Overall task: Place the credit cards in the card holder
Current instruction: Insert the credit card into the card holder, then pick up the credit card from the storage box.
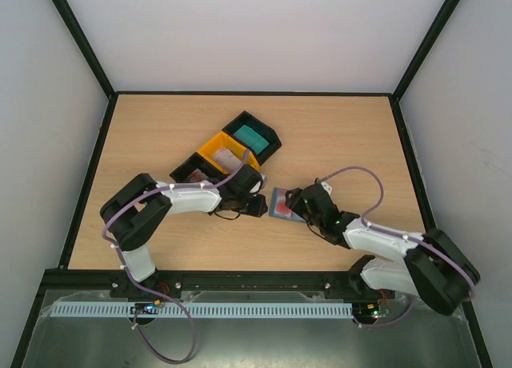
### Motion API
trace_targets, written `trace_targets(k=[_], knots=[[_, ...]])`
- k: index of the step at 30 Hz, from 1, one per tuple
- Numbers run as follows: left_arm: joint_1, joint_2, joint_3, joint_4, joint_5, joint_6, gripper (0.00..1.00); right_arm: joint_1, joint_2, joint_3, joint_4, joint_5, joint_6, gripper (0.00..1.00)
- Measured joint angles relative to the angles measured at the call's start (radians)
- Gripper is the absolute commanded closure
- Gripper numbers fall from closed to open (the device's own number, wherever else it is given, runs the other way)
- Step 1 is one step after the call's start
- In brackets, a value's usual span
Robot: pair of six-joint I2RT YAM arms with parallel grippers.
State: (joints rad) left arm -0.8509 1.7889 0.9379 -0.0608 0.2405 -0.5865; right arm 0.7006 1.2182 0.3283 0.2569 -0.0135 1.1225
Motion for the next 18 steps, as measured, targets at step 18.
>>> trace_targets(k=[18], knots=[[0.030, -0.391, 0.048, -0.279, -0.245, 0.047, 0.37, 0.000, -0.306, 0.105, -0.388, 0.128, -0.154, 0.32]])
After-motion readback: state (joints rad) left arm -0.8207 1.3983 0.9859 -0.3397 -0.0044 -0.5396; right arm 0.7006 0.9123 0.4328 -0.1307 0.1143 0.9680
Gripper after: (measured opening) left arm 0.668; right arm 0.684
